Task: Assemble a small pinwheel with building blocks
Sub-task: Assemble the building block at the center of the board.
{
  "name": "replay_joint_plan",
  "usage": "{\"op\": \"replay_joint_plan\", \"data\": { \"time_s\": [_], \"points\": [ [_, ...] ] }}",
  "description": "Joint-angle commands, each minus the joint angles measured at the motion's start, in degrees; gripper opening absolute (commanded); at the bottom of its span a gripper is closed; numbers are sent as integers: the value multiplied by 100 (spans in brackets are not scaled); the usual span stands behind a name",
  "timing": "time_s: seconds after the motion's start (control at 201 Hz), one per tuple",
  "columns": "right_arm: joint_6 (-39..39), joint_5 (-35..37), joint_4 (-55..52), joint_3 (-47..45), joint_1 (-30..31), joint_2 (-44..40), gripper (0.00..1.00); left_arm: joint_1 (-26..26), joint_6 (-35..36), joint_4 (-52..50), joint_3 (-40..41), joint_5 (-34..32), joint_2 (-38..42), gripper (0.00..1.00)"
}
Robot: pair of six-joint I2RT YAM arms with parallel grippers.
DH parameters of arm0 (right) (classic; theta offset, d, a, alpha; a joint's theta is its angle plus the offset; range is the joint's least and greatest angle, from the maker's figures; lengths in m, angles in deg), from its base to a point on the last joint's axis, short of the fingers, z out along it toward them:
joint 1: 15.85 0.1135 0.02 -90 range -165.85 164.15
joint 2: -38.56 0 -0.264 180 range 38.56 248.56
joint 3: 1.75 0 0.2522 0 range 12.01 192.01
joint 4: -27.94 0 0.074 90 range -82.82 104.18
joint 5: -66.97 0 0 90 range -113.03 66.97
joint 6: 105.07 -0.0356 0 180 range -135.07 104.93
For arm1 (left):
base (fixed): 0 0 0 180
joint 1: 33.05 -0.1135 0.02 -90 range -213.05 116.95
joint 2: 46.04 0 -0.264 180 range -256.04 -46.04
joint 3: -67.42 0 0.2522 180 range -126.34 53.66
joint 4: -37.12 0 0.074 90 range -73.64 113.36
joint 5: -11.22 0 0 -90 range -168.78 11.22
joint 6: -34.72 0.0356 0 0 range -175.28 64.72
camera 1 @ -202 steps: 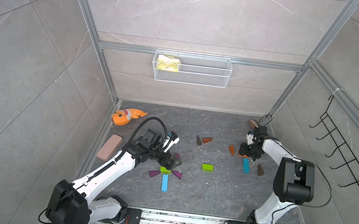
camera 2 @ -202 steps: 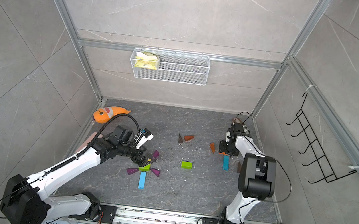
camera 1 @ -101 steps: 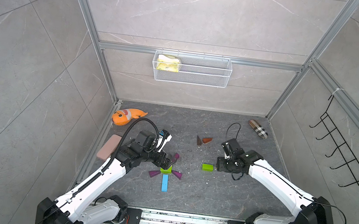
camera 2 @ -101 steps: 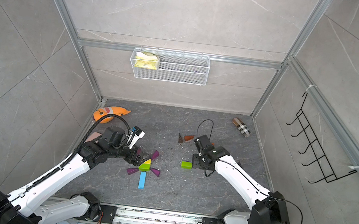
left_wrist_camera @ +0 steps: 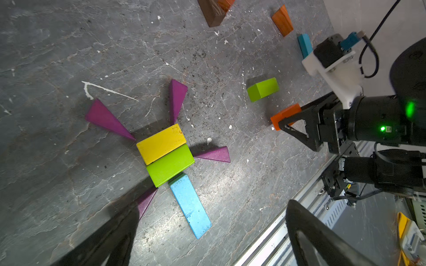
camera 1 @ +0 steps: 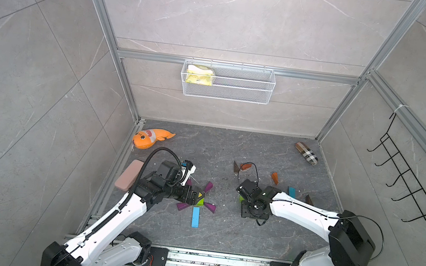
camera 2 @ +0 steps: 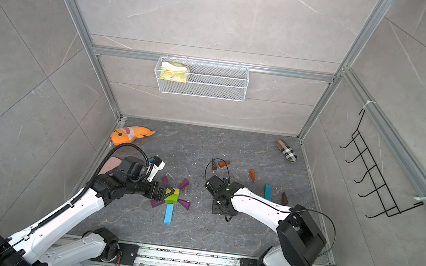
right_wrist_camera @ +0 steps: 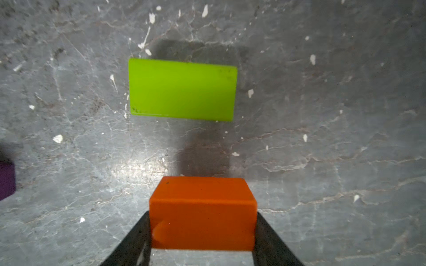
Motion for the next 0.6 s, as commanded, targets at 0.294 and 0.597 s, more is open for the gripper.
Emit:
{"op": "replay_joint_plan", "data": {
  "time_s": [0.294,0.597],
  "points": [
    [-378,134,471,153,78,473,58,-699,-171,-57,-60,270,35,100],
    [-417,205,565,248,-33,675,59,-761,-171,45,-32,372,61,100]
  ]
}}
